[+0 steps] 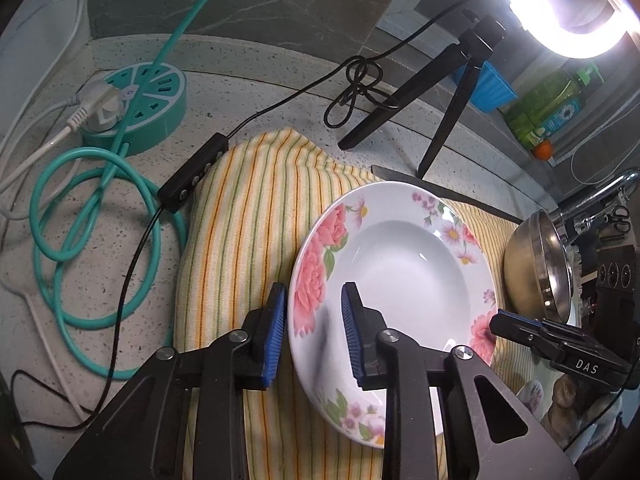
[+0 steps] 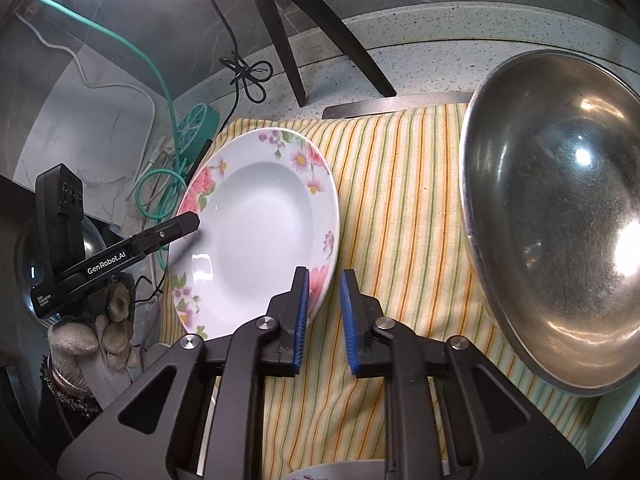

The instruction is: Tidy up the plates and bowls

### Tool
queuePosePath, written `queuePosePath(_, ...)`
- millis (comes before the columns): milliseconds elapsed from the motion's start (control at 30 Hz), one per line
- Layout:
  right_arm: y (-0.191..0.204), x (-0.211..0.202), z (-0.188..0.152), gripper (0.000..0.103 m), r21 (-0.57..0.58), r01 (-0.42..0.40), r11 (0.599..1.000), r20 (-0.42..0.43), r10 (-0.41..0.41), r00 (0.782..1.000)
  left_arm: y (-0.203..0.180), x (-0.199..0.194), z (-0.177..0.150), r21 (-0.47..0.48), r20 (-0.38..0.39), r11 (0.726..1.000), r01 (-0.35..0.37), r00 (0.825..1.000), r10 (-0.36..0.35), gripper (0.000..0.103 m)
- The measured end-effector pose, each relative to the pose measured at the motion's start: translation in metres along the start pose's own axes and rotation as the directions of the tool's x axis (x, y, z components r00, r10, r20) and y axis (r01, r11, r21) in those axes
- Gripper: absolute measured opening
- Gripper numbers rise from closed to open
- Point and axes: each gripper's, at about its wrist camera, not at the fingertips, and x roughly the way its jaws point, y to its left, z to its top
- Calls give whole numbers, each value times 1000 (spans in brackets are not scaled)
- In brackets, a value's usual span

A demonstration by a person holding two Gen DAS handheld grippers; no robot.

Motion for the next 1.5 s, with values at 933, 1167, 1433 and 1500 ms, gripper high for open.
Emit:
queuePosePath(933, 5, -24, -11, 10, -61, 1, 998, 14, 0, 1000, -20, -18, -20, 19, 19, 1000, -7, 1000, 7, 24)
queuePosePath(1167, -1, -46, -21, 10, -74, -7, 997, 26, 8, 1000, -36, -29, -35, 22, 29, 1000, 19, 999, -19, 24)
queuePosePath(1433, -17, -72, -43, 10, -57, -13, 998, 30, 14, 999, -67, -46, -56, 64, 49, 998, 29, 998, -33, 24)
queuePosePath(1500, -22, -81, -51, 10, -49, -16, 999, 31, 17, 999, -75, -49, -62, 70, 52, 997, 40, 998, -43, 24)
